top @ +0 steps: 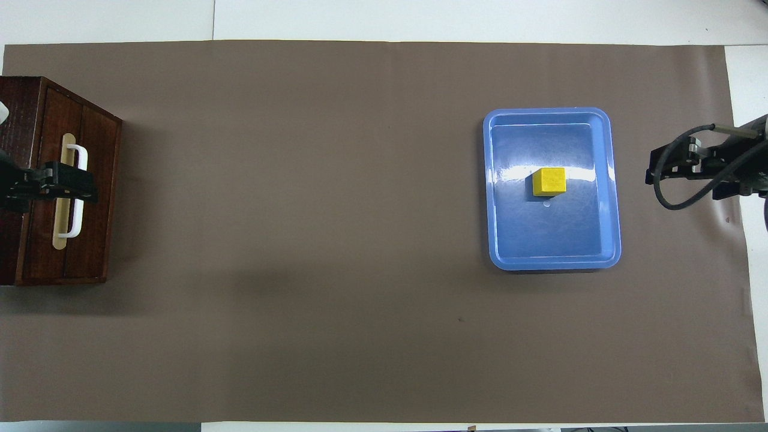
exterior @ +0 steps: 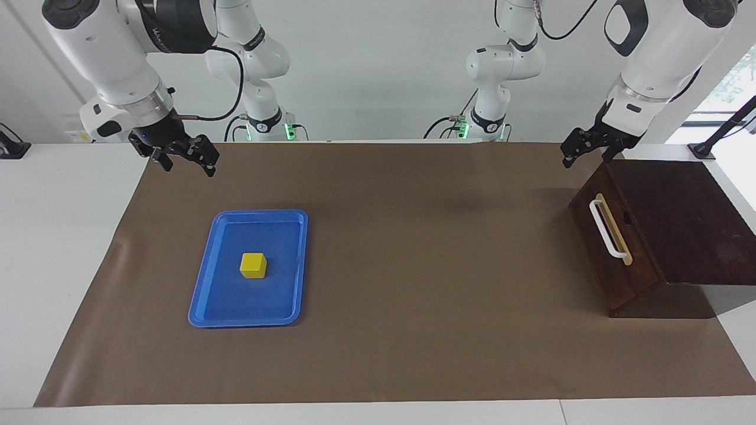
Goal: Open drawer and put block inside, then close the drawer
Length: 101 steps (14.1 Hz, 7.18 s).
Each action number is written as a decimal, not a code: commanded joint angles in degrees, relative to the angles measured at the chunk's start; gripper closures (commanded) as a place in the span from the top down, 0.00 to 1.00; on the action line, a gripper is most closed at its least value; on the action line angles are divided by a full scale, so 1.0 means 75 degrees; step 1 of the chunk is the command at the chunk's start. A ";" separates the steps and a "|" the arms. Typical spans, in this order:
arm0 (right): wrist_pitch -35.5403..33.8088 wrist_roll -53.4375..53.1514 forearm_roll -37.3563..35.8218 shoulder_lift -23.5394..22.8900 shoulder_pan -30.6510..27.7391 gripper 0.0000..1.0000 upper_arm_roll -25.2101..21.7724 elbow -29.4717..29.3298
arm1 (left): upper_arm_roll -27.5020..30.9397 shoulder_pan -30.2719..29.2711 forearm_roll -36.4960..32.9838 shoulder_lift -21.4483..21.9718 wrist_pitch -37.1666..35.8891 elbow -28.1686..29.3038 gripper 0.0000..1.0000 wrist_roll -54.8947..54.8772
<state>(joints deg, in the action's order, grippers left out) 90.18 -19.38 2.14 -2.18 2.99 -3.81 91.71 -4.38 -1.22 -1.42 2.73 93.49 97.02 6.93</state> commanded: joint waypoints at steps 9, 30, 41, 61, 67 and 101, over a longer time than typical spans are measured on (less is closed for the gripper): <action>0.1275 -0.5794 0.2783 -0.1467 -0.0972 1.00 0.0004 0.0497 | 0.0009 0.0315 -0.3277 -0.1243 0.2896 0.1688 1.00 0.0458; 0.2870 -0.4528 0.5210 -0.3202 -0.1278 1.00 0.0016 0.1119 | 0.0021 0.0280 -0.4567 -0.1899 0.3858 0.1725 1.00 0.0916; 0.3432 -0.4822 0.5597 -0.3003 -0.1101 1.00 0.0016 0.1998 | 0.0009 0.0525 -0.4639 -0.2052 0.4058 0.2029 1.00 0.1465; 0.3761 -0.4201 0.5597 -0.2850 -0.1113 0.51 0.0016 0.2562 | -0.0014 0.1932 -0.2413 -0.2298 0.3823 0.1362 1.00 0.3588; 0.3668 -0.3592 0.5586 -0.2862 -0.1032 0.00 0.0016 0.2433 | -0.0014 0.2037 -0.2084 -0.2286 0.3519 0.1092 1.00 0.3588; 0.3363 -0.9275 0.4929 -0.4034 0.3750 0.00 0.0063 -0.1645 | 0.0045 0.3794 0.0155 -0.2849 0.1690 -0.1160 1.00 1.5272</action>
<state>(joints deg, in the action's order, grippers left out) 115.95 -87.75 40.36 -31.51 31.04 -3.20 81.08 -4.89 24.80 0.92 -18.97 104.15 85.49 119.50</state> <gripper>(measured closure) 0.445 0.000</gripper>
